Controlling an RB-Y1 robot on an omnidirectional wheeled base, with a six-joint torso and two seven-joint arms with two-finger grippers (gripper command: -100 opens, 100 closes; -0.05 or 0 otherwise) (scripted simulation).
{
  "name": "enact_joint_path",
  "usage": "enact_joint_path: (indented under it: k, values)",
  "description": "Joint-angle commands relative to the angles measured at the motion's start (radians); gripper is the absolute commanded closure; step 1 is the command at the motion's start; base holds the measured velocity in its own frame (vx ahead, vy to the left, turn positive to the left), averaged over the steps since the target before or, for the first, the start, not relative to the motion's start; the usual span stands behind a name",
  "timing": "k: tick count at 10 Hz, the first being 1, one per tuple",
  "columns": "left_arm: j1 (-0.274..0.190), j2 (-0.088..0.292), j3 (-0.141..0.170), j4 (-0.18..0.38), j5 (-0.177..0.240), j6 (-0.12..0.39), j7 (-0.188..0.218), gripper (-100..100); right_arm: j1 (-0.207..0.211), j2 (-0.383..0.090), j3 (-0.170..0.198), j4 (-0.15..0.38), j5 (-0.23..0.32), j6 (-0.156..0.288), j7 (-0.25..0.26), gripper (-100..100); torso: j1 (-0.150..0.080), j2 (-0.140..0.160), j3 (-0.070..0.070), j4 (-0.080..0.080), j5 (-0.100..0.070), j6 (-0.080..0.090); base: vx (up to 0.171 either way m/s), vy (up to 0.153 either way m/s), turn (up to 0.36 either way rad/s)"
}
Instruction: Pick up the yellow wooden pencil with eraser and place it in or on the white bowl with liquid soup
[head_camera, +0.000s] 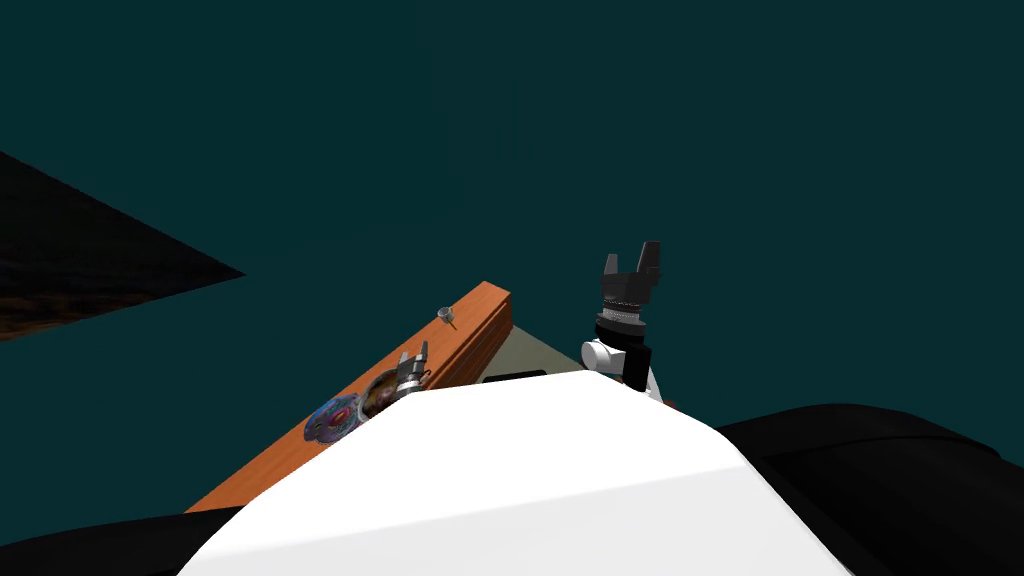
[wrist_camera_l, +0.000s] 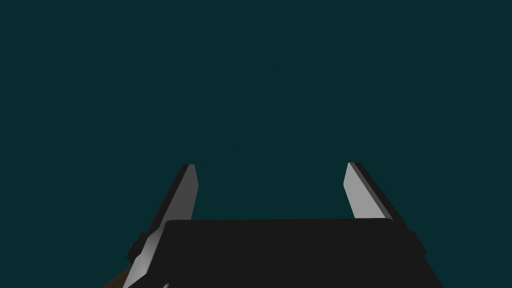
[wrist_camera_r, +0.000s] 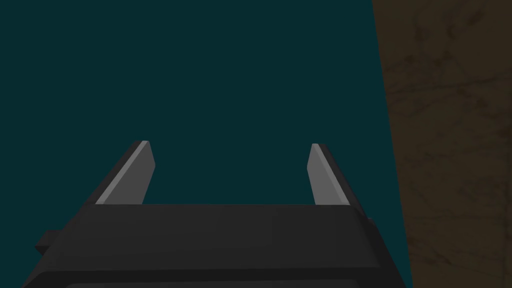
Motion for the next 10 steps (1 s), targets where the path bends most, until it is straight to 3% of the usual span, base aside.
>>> enact_joint_path:
  k: [1, 2, 3, 5, 6, 7, 9, 10]
  values:
    - [-0.013, 0.001, 0.016, 0.05, -0.002, -0.013, -0.035, -100, 0.0, 0.0, 0.0, 0.0, 0.0, 0.0, 0.0, 0, 0.0, 0.0, 0.0, 0.0, 0.0, 0.0, 0.027, -0.002, -0.237]
    - [-0.03, 0.003, 0.031, 0.103, -0.003, -0.023, -0.066, -100, 0.0, 0.0, 0.0, 0.0, 0.0, 0.0, 0.0, 0, 0.0, -0.001, 0.0, 0.0, 0.0, 0.001, 0.051, 0.012, -0.364]
    - [-0.03, 0.003, 0.031, 0.122, -0.003, -0.023, -0.066, -100, 0.0, 0.0, 0.0, 0.0, 0.0, 0.0, 0.0, 0, 0.0, -0.002, -0.001, 0.0, 0.0, 0.001, 0.043, 0.026, -0.15]
    - [-0.063, 0.008, 0.061, 0.203, -0.007, -0.042, -0.123, -100, 0.0, 0.0, 0.0, 0.0, 0.0, 0.0, 0.0, 0, 0.001, -0.002, -0.001, 0.0, 0.0, 0.001, 0.056, 0.029, -0.308]
    - [-0.063, 0.008, 0.061, 0.234, -0.007, -0.042, -0.123, -100, 0.0, 0.0, 0.0, 0.0, 0.0, 0.0, 0.0, 0, 0.002, -0.003, -0.002, 0.0, 0.0, 0.001, 0.053, 0.037, -0.122]
    - [-0.08, 0.01, 0.076, 0.261, -0.009, -0.049, -0.149, -100, 0.0, 0.0, 0.0, 0.0, 0.0, 0.0, 0.0, 0, 0.002, -0.003, -0.001, -0.001, 0.0, 0.0, 0.054, 0.023, -0.172]
    - [-0.08, 0.01, 0.076, 0.293, -0.009, -0.049, -0.149, -100, 0.0, 0.0, 0.0, 0.0, 0.0, 0.0, 0.0, 0, 0.001, -0.002, -0.001, 0.0, 0.0, 0.0, 0.023, 0.019, -0.062]
    - [-0.096, 0.011, 0.089, 0.33, -0.011, -0.056, -0.173, -100, 0.0, 0.0, 0.0, 0.0, 0.0, 0.0, 0.0, 0, 0.0, 0.0, 0.0, 0.0, 0.0, 0.0, 0.022, 0.012, -0.201]
